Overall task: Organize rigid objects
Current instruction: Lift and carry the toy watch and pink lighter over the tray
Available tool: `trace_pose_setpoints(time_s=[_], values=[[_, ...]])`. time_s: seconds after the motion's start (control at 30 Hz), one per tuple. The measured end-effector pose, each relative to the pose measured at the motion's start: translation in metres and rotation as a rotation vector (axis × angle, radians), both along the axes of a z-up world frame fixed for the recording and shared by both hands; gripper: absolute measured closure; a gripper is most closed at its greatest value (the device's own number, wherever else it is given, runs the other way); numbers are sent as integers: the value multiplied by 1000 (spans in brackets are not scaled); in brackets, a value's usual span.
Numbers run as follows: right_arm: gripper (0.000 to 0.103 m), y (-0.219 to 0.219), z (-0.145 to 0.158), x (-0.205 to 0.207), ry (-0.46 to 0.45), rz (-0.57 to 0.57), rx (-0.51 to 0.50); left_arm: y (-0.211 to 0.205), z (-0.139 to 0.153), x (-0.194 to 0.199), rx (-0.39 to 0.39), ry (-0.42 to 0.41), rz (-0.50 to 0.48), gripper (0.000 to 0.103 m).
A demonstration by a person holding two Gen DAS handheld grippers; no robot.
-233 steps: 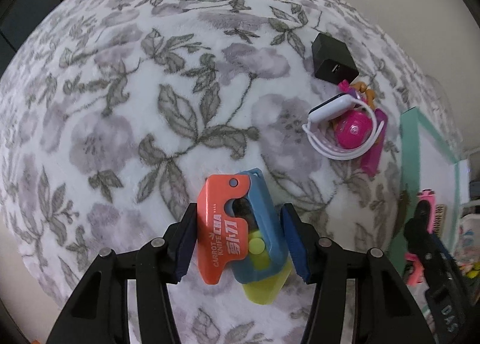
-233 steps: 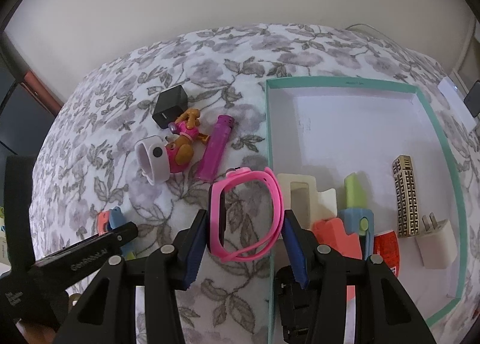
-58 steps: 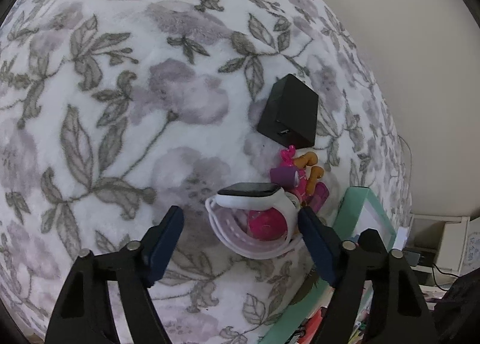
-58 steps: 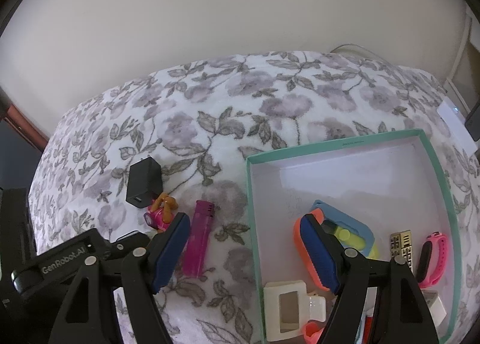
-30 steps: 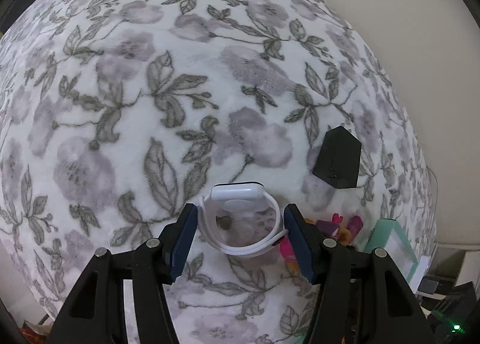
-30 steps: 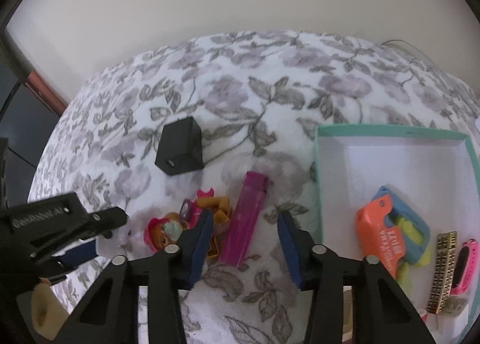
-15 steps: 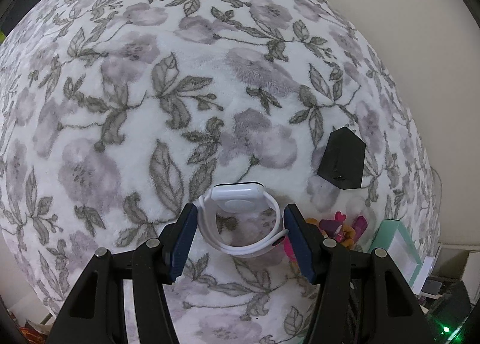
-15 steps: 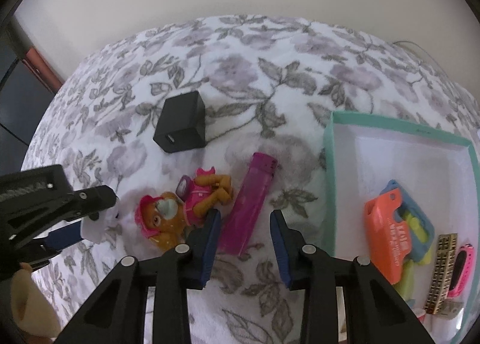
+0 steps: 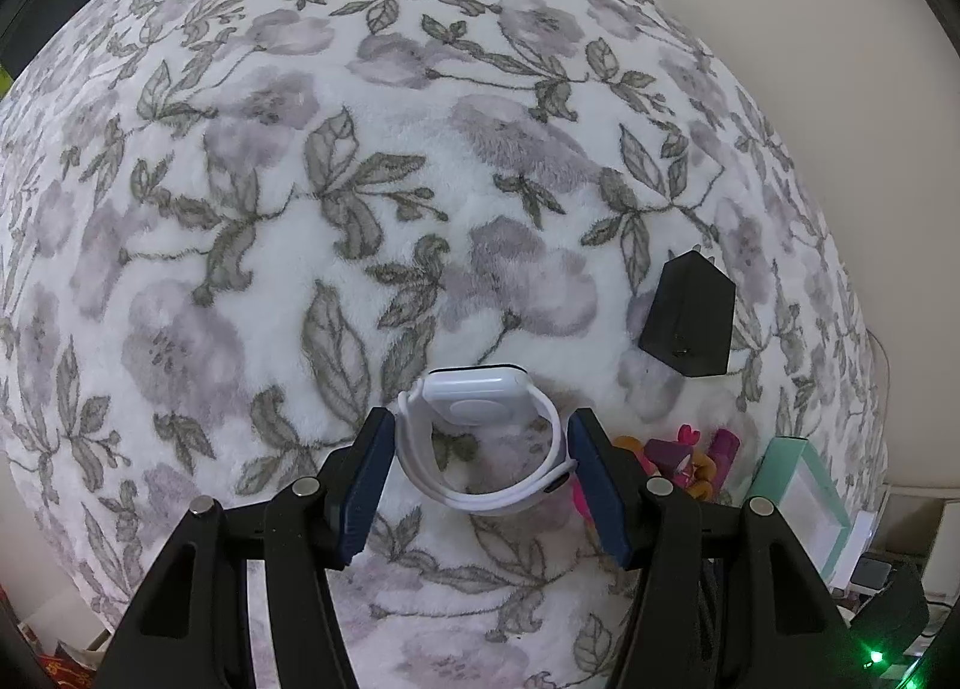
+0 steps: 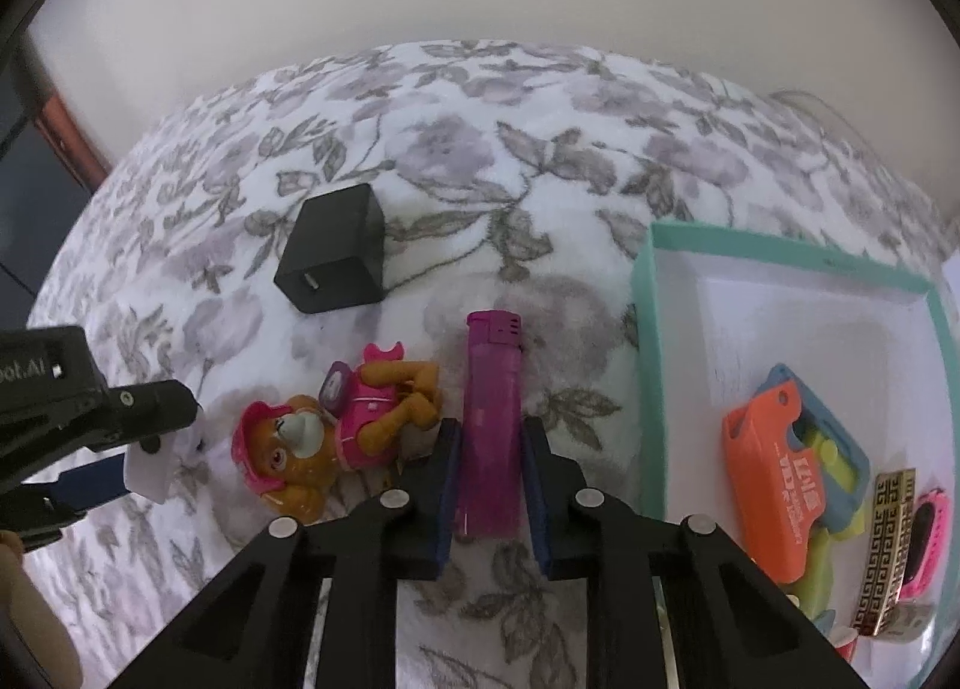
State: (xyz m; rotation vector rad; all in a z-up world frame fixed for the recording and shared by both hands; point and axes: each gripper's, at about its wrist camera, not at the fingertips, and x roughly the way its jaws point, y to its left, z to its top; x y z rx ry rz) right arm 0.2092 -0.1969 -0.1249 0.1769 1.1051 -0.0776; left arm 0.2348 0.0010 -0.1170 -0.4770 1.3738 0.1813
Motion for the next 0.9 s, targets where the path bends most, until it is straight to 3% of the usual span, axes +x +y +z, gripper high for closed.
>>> trace_pose_setpoints(time_s=[0.3, 0.53, 0.7, 0.9], values=[[82, -18, 24, -2, -45, -37, 59, 7, 19, 0, 3, -46, 11, 42], [82, -49, 80, -13, -173, -94, 97, 5, 63, -3, 6, -161, -2, 42], [82, -80, 119, -30, -251, -154, 59, -11, 99, -9, -6, -254, -54, 42], [82, -126, 142, -55, -283, -240, -3, -58, 130, -16, -28, -349, -169, 42]])
